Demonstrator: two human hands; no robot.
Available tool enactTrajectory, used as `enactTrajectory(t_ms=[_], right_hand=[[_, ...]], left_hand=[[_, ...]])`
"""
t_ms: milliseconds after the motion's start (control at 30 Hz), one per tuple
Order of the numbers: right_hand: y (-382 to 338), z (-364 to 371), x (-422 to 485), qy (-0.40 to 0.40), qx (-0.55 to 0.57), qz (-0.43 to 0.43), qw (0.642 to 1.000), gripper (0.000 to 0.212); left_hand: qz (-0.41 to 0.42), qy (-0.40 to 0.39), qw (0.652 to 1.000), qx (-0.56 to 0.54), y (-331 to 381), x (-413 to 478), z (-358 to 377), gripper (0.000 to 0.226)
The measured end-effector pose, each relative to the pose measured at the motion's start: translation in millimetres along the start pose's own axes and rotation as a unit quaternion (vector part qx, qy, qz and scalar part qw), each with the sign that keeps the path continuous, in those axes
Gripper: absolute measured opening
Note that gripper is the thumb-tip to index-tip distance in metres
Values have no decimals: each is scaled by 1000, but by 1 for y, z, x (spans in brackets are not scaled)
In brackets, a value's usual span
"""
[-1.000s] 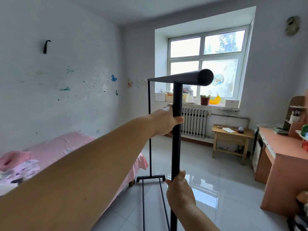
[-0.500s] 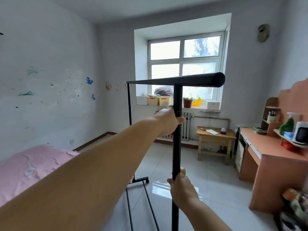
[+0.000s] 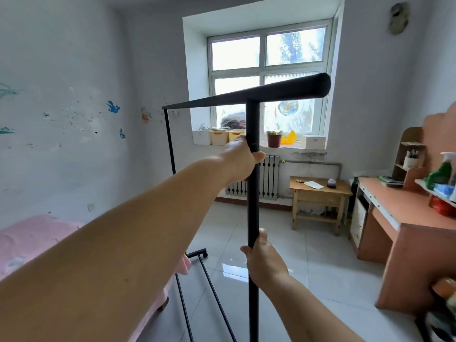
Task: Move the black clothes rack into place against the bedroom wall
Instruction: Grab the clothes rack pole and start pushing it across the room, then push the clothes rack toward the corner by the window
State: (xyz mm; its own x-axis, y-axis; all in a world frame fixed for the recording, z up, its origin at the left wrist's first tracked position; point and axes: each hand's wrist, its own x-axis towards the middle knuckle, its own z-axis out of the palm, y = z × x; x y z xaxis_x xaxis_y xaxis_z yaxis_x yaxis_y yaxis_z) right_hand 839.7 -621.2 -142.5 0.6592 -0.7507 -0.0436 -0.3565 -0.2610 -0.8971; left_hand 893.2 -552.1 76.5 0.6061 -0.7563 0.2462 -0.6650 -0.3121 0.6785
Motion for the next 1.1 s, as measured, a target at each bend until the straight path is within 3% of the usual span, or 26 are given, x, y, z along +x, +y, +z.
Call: enactTrajectory(t_ms=[200, 367, 467, 700, 800, 900, 1100], right_hand=[[-9, 4, 95, -34, 14, -1, 999, 56], [-20, 5, 173, -73, 51, 32, 995, 58], [-27, 9, 220, -86, 19, 1, 996, 62], [-32, 20, 316, -92, 9, -22, 995, 49], [-38, 26, 369, -90, -39, -74, 992, 25], [-43, 30, 410, -91, -35, -65, 993, 18], [-62, 32, 491, -103, -72, -76, 989, 31]], left_hand=[[-19, 26, 998, 47, -27, 90, 9, 40], [-42, 45, 997, 48, -48, 162, 18, 45], [-50, 68, 995, 42, -62, 205, 22, 44], [-62, 79, 993, 59, -95, 298, 28, 50], [-46, 78, 992, 87, -112, 348, 32, 56], [-24, 76, 993, 93, -129, 389, 32, 54], [7, 48, 996, 74, -162, 477, 29, 47]])
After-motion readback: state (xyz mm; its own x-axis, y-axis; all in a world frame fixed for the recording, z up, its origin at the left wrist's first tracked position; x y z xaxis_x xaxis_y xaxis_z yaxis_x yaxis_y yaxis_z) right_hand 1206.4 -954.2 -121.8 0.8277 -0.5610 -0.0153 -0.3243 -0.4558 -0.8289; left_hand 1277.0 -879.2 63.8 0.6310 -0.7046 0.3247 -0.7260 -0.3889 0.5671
